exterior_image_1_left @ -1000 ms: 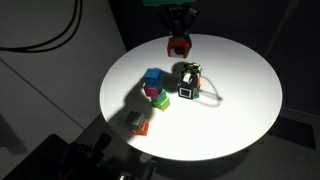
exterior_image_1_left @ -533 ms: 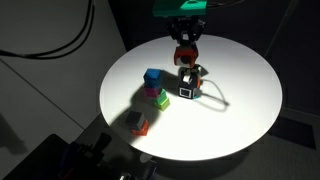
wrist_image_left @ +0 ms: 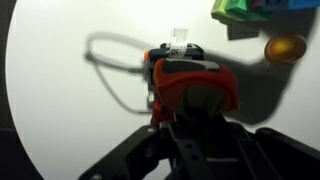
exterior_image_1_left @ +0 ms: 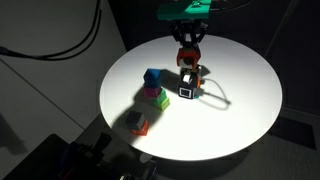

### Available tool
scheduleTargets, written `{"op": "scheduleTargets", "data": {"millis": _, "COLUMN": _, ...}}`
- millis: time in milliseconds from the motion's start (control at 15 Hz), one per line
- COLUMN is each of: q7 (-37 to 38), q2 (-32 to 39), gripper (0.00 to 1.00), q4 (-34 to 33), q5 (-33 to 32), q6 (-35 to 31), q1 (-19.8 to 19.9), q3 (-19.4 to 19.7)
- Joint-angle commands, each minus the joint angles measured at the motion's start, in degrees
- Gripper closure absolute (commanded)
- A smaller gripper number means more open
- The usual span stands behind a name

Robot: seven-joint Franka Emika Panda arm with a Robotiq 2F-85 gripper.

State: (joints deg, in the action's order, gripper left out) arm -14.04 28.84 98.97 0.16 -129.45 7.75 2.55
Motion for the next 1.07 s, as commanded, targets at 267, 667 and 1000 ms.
{"op": "scheduleTargets", "data": {"millis": 267, "q7": 1.12, "q2": 3.58, "gripper": 0.9, "q4": -5.02, "q5": -0.37, "q6": 1.35, "q1": 0.3, "q3": 0.13}}
{"op": "scheduleTargets", "data": {"millis": 667, "q7": 0.42, "q2": 4.84, "gripper": 0.9, "q4": -4.85, "q5": 0.33, "q6": 1.23, "q1": 0.6, "q3": -0.46}}
{"op": "scheduleTargets", "data": {"millis": 1000, "q7": 0.24, "q2": 4.93, "gripper": 0.47, "q4": -4.28, "q5": 0.35, "q6": 1.09, "q1": 0.59, "q3": -0.67}}
